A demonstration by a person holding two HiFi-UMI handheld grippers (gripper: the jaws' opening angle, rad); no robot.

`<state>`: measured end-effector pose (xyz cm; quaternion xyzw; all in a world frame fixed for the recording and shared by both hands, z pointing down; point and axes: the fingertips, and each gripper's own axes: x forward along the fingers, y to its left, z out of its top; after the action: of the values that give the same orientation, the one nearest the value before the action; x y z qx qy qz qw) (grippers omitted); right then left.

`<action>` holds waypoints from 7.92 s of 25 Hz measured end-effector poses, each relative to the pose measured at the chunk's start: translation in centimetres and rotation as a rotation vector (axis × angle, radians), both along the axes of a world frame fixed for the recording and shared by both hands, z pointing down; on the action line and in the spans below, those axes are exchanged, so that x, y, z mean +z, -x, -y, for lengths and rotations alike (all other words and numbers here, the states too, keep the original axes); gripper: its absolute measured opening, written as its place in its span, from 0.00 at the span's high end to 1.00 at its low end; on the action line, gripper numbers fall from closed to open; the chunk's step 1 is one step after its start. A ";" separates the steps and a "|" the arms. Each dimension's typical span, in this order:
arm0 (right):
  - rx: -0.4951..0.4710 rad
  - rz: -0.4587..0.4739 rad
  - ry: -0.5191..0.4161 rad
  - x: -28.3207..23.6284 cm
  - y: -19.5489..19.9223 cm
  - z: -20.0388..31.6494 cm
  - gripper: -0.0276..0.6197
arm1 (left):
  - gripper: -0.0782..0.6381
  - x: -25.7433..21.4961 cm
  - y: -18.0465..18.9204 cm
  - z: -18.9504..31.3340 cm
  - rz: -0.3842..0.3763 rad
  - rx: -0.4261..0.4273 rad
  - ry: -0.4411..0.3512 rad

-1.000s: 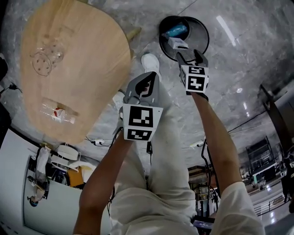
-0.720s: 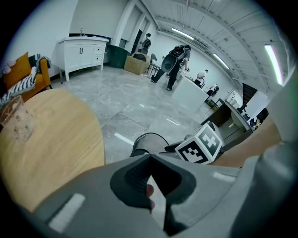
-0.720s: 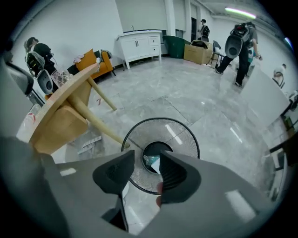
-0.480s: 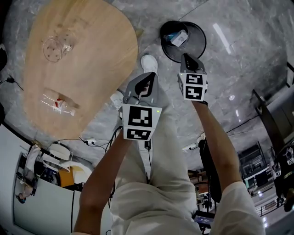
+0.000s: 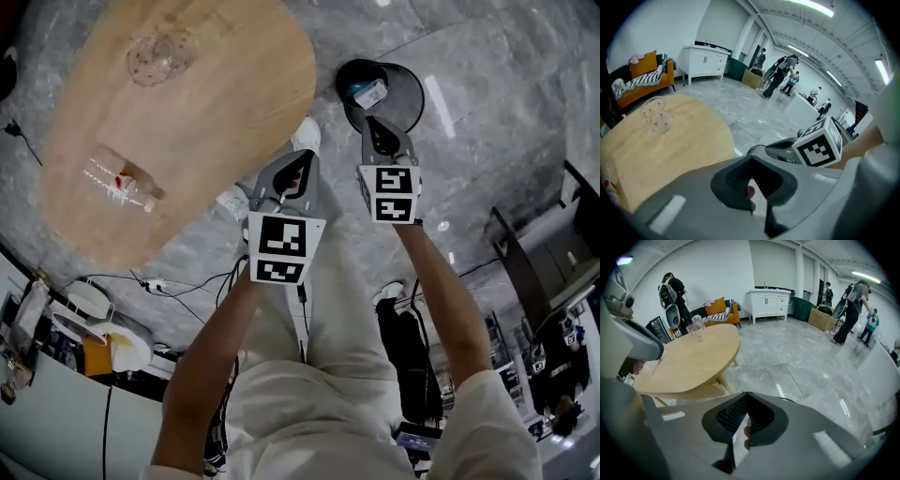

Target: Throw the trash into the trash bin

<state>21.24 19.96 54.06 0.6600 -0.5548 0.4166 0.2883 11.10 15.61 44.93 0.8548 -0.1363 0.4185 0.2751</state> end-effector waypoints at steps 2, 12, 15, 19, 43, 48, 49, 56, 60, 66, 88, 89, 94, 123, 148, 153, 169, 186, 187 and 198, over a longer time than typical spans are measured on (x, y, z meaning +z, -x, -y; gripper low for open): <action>-0.028 0.007 -0.019 -1.1 1.0 1.1 0.92 | 0.89 -0.6 0.8 0.7 -0.012 -0.028 -0.011; -0.197 -0.001 -0.081 -3.9 8.8 5.9 0.92 | 0.89 -1.8 8.9 3.4 -0.013 -0.170 -0.031; -0.230 0.025 -0.105 -4.8 11.3 7.2 0.92 | 0.89 -2.0 11.5 3.8 0.000 -0.220 -0.038; -0.254 0.050 -0.136 -6.0 14.4 9.0 0.92 | 0.89 -2.4 14.5 4.2 0.008 -0.259 -0.046; -0.541 0.105 -0.209 -8.3 35.1 16.9 0.90 | 0.89 -3.8 33.9 7.2 0.030 -0.606 -0.092; -0.591 0.125 -0.208 -8.2 39.5 17.2 0.86 | 0.89 -3.5 37.0 7.3 0.031 -0.645 -0.084; -0.602 0.131 -0.205 -8.0 40.4 17.2 0.83 | 0.89 -3.4 37.6 7.3 0.031 -0.651 -0.083; -0.670 0.187 -0.132 -5.6 45.0 16.6 0.60 | 0.89 -2.7 40.9 7.0 0.035 -0.700 -0.070; -0.665 0.236 -0.064 -3.1 47.1 16.7 0.56 | 0.89 -2.2 42.8 7.0 0.041 -0.711 -0.067; -0.635 0.218 -0.015 -0.7 48.7 17.4 0.48 | 0.89 -1.8 45.3 6.5 0.048 -0.733 -0.059; -0.649 0.198 -0.056 -1.4 48.4 18.4 0.68 | 0.89 -1.4 46.1 6.5 0.057 -0.697 -0.058; -0.651 0.203 -0.067 -2.0 47.9 18.3 0.68 | 0.89 -1.5 45.5 6.5 0.057 -0.690 -0.060; -0.670 0.220 -0.099 -4.0 45.8 17.2 0.68 | 0.89 -1.9 43.2 6.9 0.055 -0.657 -0.070; -0.326 0.220 -0.157 -6.5 22.3 11.0 0.67 | 0.89 -2.4 21.0 6.7 0.025 -0.271 -0.073; 0.251 0.222 -0.032 -0.2 3.6 -4.0 0.67 | 0.89 -0.2 4.6 1.8 0.040 0.053 -0.040; 0.327 0.230 0.022 2.8 1.3 -7.3 0.67 | 0.89 1.4 1.1 0.0 0.047 0.144 -0.009; 0.587 0.340 0.252 13.5 -0.5 -16.0 0.67 | 0.89 5.0 -5.8 -3.4 0.096 0.291 0.019; 0.583 0.257 0.238 12.7 -4.6 -13.0 0.71 | 0.89 3.8 -6.7 -3.3 0.076 0.306 0.021; 0.567 0.244 0.236 12.1 -4.5 -12.8 0.78 | 0.89 3.4 -6.6 -3.0 0.071 0.301 0.018; 0.460 0.174 0.044 0.9 -4.6 -5.3 0.92 | 0.89 -3.4 -4.5 1.4 -0.003 0.203 -0.054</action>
<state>25.89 25.23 54.95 0.7242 -0.4032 0.5385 0.1515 15.63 14.25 41.49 0.8719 -0.0600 0.4391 0.2085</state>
